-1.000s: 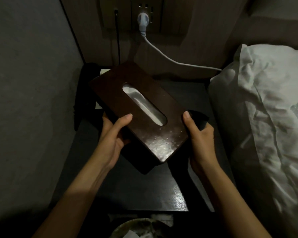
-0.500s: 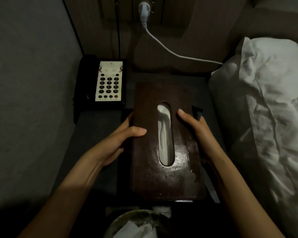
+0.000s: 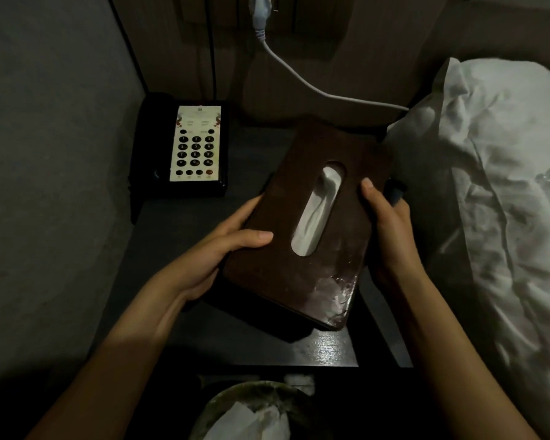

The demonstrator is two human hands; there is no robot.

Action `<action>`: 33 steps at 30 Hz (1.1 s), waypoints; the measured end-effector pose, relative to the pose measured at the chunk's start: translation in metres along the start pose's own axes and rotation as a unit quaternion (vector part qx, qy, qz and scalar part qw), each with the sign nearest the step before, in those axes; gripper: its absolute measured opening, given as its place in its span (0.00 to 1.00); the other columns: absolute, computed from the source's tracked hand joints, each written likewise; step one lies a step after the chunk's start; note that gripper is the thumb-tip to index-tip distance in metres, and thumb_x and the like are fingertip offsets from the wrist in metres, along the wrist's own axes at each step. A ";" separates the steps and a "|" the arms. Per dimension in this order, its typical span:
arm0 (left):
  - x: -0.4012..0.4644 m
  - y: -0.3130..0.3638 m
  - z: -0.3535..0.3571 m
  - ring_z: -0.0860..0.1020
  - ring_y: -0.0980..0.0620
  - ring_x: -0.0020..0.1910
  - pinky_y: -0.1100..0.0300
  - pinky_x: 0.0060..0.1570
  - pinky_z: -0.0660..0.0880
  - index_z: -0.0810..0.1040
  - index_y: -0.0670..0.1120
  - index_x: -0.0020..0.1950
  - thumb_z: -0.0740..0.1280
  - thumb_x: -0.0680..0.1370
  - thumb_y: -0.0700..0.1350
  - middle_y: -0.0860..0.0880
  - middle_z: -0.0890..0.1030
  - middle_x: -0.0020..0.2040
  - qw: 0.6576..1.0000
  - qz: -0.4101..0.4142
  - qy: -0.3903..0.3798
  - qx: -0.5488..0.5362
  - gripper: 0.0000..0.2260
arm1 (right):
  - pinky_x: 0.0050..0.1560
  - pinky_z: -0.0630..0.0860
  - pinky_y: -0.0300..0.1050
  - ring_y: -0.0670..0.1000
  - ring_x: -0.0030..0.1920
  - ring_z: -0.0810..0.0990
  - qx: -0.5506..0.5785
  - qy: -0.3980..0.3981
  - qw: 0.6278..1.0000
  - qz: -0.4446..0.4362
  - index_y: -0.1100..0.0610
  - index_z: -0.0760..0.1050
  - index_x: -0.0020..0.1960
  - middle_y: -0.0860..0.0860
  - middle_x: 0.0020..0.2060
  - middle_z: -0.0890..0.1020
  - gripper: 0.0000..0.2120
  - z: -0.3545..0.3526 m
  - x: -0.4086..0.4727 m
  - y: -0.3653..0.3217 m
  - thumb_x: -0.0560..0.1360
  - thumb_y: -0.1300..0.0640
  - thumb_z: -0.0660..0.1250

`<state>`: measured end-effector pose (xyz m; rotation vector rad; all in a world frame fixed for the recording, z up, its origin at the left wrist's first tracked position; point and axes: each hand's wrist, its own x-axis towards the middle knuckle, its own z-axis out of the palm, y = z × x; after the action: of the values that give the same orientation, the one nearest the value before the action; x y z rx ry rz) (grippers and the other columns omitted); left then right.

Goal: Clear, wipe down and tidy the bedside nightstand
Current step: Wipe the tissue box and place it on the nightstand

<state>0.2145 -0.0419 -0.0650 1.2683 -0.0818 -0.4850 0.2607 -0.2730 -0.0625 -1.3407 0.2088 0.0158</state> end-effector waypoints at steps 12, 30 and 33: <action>-0.015 0.012 -0.018 0.81 0.58 0.55 0.67 0.47 0.78 0.82 0.66 0.53 0.65 0.70 0.44 0.59 0.83 0.55 0.981 -0.131 -0.134 -0.042 0.19 | 0.41 0.81 0.45 0.53 0.42 0.87 -0.125 -0.077 0.966 0.215 0.53 0.83 0.54 0.54 0.44 0.86 0.30 -0.062 0.001 -0.043 0.54 0.44 0.82; 0.011 -0.006 -0.005 0.78 0.48 0.62 0.48 0.54 0.79 0.73 0.52 0.66 0.72 0.72 0.51 0.50 0.81 0.62 0.945 0.099 0.228 -0.214 0.22 | 0.52 0.79 0.43 0.55 0.59 0.82 0.053 0.063 0.996 0.017 0.62 0.72 0.70 0.59 0.62 0.80 0.22 -0.015 0.010 -0.008 0.78 0.55 0.66; 0.010 -0.005 -0.009 0.80 0.52 0.59 0.51 0.50 0.80 0.74 0.55 0.62 0.73 0.71 0.46 0.52 0.82 0.59 0.934 0.129 0.273 -0.188 0.20 | 0.49 0.80 0.39 0.51 0.58 0.83 0.038 0.015 0.999 0.001 0.58 0.72 0.70 0.55 0.61 0.82 0.22 -0.014 0.013 0.000 0.78 0.53 0.66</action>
<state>0.2249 -0.0392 -0.0747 0.9567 0.2995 0.0925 0.2713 -0.2875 -0.0675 -1.2652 0.2342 -0.0114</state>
